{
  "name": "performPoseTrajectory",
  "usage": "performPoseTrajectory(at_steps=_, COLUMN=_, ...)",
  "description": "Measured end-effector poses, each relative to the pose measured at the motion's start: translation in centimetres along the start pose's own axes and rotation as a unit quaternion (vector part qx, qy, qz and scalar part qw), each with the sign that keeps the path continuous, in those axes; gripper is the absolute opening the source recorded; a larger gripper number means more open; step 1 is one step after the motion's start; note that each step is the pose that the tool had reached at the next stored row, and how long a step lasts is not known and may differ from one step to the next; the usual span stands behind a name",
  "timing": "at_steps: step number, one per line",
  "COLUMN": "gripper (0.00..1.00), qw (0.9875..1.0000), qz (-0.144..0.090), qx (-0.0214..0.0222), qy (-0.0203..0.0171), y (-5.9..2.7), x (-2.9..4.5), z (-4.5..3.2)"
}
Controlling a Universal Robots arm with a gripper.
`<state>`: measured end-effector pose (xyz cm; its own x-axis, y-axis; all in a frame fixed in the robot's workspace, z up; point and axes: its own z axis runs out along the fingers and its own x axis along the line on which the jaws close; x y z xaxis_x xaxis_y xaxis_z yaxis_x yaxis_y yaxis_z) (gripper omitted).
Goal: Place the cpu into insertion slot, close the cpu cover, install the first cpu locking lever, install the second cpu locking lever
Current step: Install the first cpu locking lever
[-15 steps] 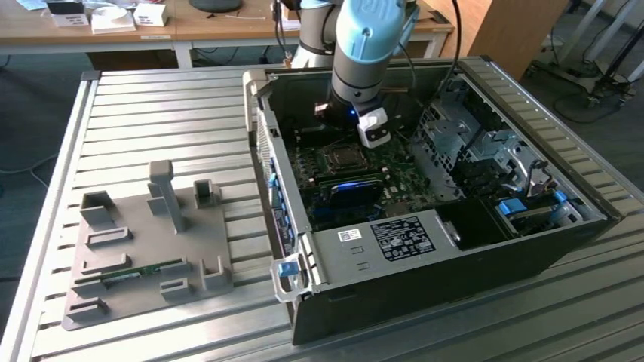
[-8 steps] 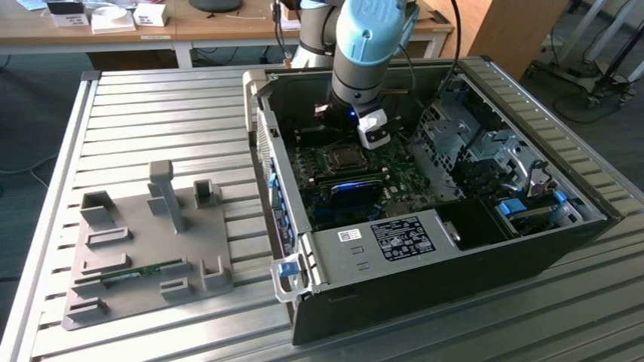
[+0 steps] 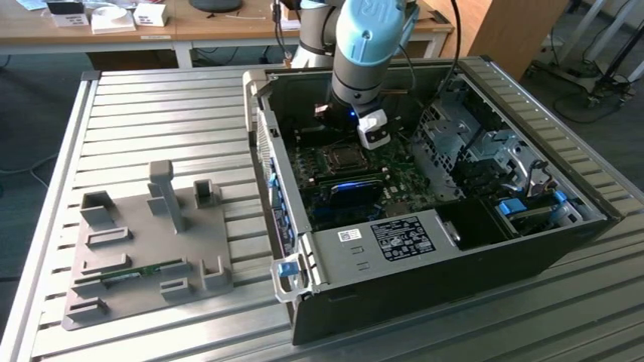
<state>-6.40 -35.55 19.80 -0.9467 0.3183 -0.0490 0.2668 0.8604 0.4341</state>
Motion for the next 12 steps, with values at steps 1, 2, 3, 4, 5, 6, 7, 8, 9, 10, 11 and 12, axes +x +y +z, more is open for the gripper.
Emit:
performPoseTrajectory(at_steps=1, gripper=0.11, qw=1.0000, qz=0.000, qx=-0.0001, qy=0.0001, y=0.00, x=0.00, z=0.00)
performPoseTrajectory(at_steps=2, gripper=0.11, qw=1.0000, qz=0.000, qx=-0.0007, qy=0.0003, y=-0.01, x=0.00, z=0.00)
performPoseTrajectory(at_steps=3, gripper=0.11, qw=1.0000, qz=0.000, qx=-0.0017, qy=0.0005, y=-0.01, x=0.00, z=-0.01)
performPoseTrajectory(at_steps=4, gripper=0.11, qw=1.0000, qz=0.000, qx=-0.0023, qy=0.0007, y=0.00, x=0.00, z=0.00)
performPoseTrajectory(at_steps=5, gripper=0.11, qw=1.0000, qz=0.001, qx=-0.0027, qy=0.0007, y=0.00, x=0.00, z=0.00)
performPoseTrajectory(at_steps=6, gripper=0.11, qw=1.0000, qz=0.001, qx=-0.0028, qy=0.0007, y=0.00, x=0.00, z=0.00)
performPoseTrajectory(at_steps=7, gripper=0.11, qw=1.0000, qz=0.001, qx=-0.0028, qy=0.0008, y=0.00, x=0.00, z=0.01)
performPoseTrajectory(at_steps=8, gripper=0.11, qw=1.0000, qz=0.001, qx=-0.0028, qy=0.0008, y=0.00, x=0.00, z=0.00)
performPoseTrajectory(at_steps=9, gripper=0.11, qw=1.0000, qz=0.001, qx=-0.0028, qy=0.0008, y=-0.01, x=0.00, z=0.01)
performPoseTrajectory(at_steps=10, gripper=0.11, qw=1.0000, qz=0.001, qx=-0.0028, qy=0.0008, y=-0.01, x=0.00, z=0.01)
performPoseTrajectory(at_steps=11, gripper=0.11, qw=1.0000, qz=0.001, qx=-0.0028, qy=0.0008, y=-0.01, x=0.00, z=0.01)
performPoseTrajectory(at_steps=12, gripper=0.11, qw=1.0000, qz=0.001, qx=-0.0029, qy=0.0008, y=-0.01, x=0.00, z=0.01)
